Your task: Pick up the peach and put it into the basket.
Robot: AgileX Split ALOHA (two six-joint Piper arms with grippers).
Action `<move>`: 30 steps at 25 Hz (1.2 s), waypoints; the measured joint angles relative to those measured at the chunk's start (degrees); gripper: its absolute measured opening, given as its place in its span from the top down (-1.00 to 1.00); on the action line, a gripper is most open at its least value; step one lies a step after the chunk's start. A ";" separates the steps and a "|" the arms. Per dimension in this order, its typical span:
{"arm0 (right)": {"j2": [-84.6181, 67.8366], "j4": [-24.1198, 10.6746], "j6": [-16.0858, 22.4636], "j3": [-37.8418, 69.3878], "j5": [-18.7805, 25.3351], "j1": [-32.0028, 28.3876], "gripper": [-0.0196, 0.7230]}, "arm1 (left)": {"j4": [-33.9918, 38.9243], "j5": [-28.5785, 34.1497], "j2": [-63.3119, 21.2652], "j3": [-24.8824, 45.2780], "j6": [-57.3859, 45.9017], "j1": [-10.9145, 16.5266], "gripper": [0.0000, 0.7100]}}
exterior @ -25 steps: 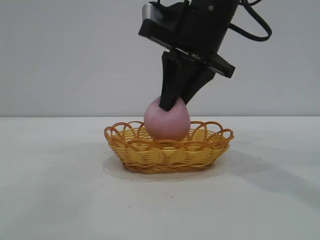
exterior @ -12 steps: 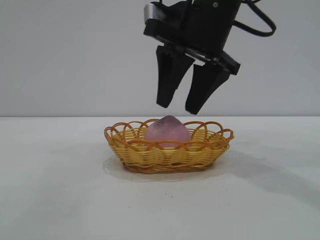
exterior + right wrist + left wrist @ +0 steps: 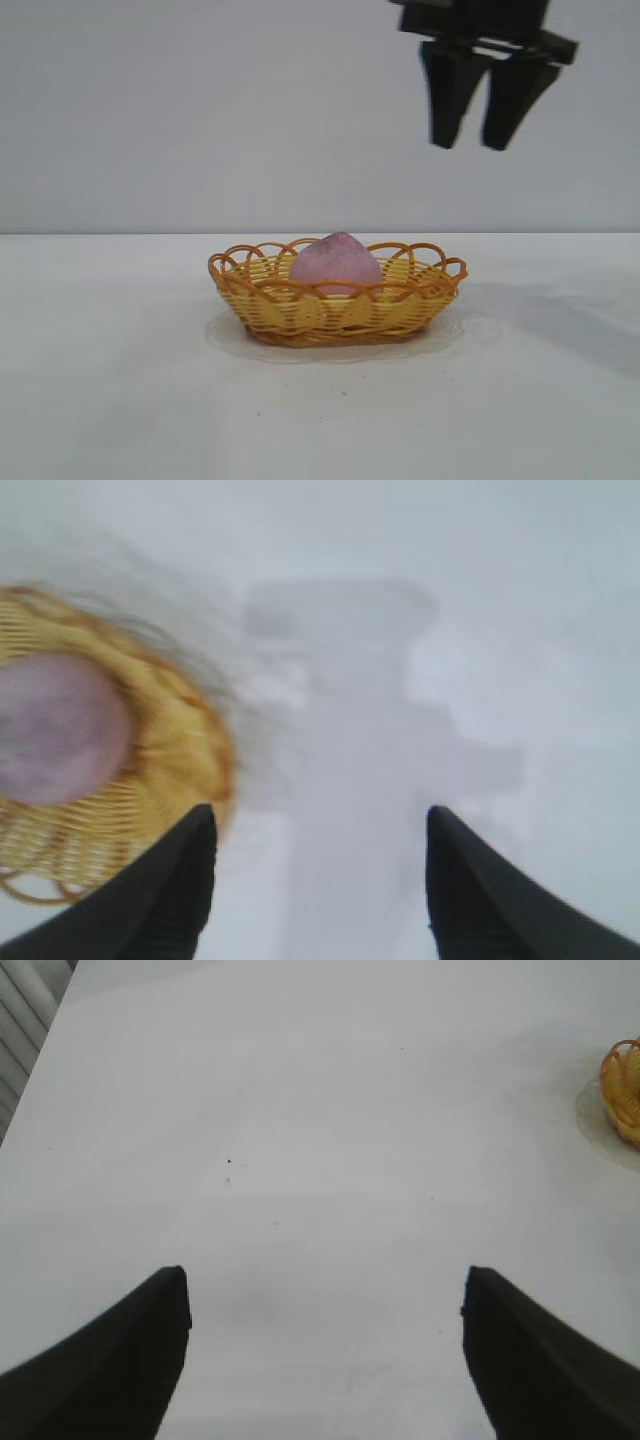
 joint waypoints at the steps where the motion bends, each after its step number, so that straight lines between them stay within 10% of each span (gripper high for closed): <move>1: -0.06 -0.46 0.29 0.00 0.50 -1.07 -0.10 | 0.00 0.00 0.00 0.00 0.00 0.00 -0.49; 15: -3.81 -3.11 7.15 0.00 4.79 -19.21 -0.10 | 0.00 0.00 0.00 0.00 0.00 0.00 -0.49; 30: -35.33 -1.17 7.29 8.84 10.44 -19.94 -0.10 | 0.00 0.00 0.00 0.00 0.00 0.00 -0.49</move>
